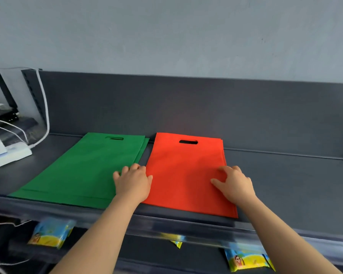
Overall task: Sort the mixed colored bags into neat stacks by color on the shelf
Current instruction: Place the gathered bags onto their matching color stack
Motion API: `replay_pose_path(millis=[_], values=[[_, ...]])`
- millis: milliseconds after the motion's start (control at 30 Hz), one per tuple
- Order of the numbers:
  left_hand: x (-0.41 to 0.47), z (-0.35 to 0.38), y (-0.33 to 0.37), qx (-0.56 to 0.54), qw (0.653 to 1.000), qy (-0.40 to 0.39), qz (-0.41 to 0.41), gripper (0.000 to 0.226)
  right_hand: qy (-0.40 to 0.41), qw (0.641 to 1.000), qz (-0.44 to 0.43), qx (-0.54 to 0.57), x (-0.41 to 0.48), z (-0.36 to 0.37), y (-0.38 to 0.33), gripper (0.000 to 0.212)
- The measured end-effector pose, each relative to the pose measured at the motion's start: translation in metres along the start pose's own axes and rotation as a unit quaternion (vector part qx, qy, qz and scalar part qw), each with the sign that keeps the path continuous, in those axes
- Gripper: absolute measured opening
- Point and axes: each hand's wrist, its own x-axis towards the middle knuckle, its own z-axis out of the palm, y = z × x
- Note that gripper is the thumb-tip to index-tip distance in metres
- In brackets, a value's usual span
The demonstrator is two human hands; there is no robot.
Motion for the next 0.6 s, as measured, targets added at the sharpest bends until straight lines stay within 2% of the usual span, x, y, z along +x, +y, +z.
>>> replay_pose_path(millis=[267, 500, 600], values=[[0.0, -0.004, -0.026, -0.034, 0.999, -0.026, -0.019, 0.047, 0.002, 0.999, -0.022, -0.024, -0.001, 0.013, -0.024, 0.052], [-0.001, -0.007, -0.027, -0.042, 0.999, -0.009, -0.012, 0.04, 0.004, 0.998, -0.028, -0.065, -0.004, 0.014, -0.032, 0.054], [-0.001, -0.012, -0.022, -0.05, 0.999, 0.021, -0.003, 0.038, 0.016, 0.997, -0.034, -0.07, -0.007, 0.009, -0.03, 0.048]])
